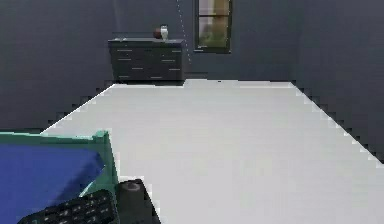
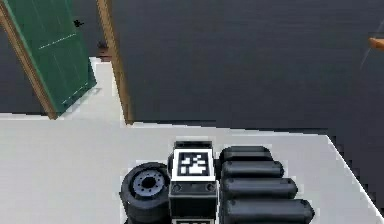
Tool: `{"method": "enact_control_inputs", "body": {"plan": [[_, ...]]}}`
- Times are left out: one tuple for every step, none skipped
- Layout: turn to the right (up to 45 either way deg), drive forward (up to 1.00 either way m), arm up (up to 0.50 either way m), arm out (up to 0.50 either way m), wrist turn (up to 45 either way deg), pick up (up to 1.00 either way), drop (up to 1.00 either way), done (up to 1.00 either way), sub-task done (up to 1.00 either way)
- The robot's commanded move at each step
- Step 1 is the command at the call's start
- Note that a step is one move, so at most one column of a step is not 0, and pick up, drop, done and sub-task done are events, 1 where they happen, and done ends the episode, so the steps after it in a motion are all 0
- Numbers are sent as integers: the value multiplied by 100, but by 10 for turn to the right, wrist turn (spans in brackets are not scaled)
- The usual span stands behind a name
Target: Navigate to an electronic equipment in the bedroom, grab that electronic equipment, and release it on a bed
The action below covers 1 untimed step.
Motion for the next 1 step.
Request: {"method": "enact_control_inputs", "body": {"plan": [[-450, 0, 0, 0, 0, 0, 0, 0, 0]]}}
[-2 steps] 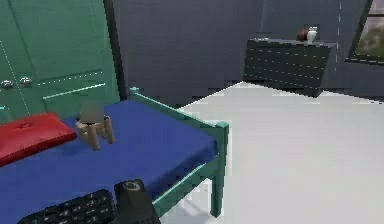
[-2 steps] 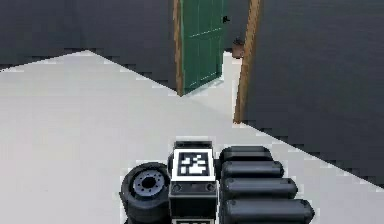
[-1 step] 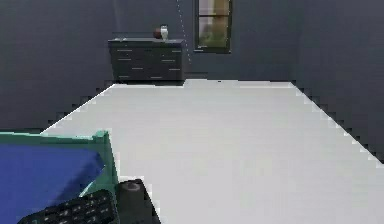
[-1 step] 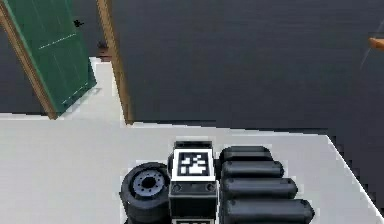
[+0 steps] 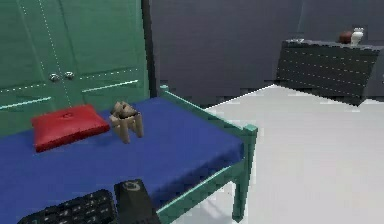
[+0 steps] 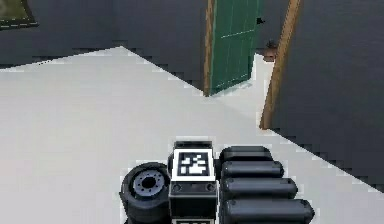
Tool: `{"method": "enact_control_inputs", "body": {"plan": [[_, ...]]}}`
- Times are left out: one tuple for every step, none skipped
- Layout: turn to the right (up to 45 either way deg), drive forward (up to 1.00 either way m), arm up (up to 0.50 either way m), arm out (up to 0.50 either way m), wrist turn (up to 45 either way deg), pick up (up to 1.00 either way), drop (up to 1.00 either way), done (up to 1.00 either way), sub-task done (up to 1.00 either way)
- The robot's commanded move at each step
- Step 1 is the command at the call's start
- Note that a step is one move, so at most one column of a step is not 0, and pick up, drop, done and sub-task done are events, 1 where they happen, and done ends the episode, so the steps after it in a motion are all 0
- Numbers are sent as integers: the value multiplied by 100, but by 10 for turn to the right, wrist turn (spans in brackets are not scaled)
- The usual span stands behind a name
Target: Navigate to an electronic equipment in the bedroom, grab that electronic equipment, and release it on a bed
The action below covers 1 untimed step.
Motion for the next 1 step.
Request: {"method": "enact_control_inputs", "body": {"plan": [[-450, 0, 0, 0, 0, 0, 0, 0, 0]]}}
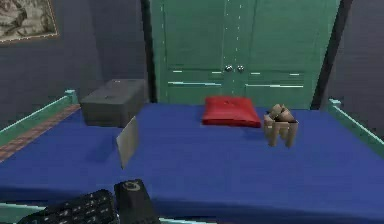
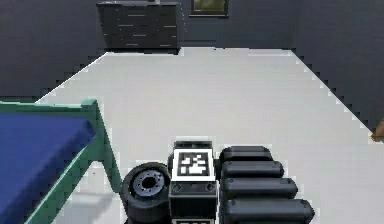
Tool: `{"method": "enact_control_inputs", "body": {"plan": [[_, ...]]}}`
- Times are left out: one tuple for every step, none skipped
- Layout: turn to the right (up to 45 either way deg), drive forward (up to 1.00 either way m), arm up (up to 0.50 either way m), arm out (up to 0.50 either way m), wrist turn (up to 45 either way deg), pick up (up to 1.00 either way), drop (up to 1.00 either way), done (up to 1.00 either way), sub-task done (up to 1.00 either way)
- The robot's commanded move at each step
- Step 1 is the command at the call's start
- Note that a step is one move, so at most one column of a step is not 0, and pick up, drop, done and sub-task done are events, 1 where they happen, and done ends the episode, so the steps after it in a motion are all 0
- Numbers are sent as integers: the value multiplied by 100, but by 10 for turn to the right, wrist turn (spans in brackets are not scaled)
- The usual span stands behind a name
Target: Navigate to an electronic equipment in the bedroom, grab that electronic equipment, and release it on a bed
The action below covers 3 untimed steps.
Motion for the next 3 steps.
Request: {"method": "enact_control_inputs", "body": {"plan": [[-450, 0, 0, 0, 0, 0, 0, 0, 0], [-390, 0, 0, 0, 0, 0, 0, 0, 0], [0, 0, 0, 48, 0, 0, 0, 0, 0]]}}
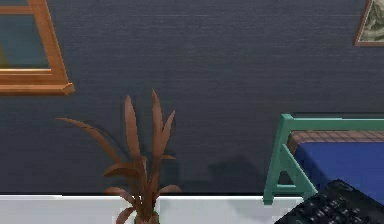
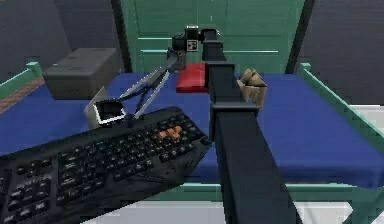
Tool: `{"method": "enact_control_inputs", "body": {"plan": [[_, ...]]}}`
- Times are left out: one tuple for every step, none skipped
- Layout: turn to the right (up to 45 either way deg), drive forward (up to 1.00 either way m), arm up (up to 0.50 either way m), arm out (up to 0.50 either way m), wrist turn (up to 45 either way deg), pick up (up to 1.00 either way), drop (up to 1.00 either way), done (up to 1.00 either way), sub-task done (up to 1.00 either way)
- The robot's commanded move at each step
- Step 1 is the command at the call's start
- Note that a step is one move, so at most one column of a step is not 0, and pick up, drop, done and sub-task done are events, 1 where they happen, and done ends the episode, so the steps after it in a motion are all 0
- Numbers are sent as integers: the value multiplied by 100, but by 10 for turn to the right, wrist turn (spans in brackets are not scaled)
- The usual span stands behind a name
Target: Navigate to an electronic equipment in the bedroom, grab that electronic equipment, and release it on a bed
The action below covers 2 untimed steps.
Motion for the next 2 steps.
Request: {"method": "enact_control_inputs", "body": {"plan": [[0, 0, 0, 0, 450, 0, 0, 0, 0], [0, 0, 0, 0, 300, 0, 0, 0, 0]]}}
